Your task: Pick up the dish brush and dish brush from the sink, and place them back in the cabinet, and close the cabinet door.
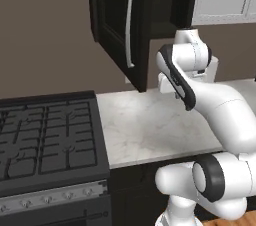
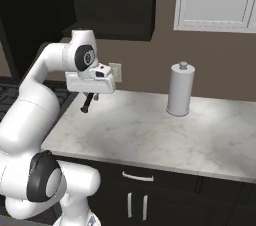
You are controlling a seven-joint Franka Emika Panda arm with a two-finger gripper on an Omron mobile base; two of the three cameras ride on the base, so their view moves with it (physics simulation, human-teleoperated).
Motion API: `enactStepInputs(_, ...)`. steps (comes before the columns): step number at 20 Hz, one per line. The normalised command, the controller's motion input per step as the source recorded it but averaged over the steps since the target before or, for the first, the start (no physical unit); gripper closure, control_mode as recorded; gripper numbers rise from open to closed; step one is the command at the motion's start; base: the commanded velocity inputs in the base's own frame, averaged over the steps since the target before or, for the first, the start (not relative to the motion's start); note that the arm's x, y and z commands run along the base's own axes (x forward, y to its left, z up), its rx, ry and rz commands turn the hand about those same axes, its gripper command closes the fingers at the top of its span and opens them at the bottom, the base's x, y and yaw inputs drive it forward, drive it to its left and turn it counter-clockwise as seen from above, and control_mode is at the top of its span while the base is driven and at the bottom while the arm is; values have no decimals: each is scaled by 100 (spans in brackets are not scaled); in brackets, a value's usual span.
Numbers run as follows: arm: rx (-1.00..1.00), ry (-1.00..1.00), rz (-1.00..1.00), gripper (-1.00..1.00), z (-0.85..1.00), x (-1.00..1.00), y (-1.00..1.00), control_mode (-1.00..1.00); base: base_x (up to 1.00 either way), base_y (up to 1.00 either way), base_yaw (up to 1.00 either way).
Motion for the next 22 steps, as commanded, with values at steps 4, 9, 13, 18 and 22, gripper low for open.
enactStepInputs(4, 0, 0, 0, 100, 0, 0, 0, 100, 31, -30, 6)
enactStepInputs(9, 0, 0, 0, 100, 0, 0, 0, 100, 12, -37, 2)
enactStepInputs(13, 0, 0, 0, 100, 0, 0, 0, 100, 12, -27, 2)
enactStepInputs(18, 0, 0, 0, 100, 0, 0, 0, 100, 33, -5, 1)
enactStepInputs(22, 0, 0, 0, 100, 0, 0, 0, 100, 42, 0, 0)
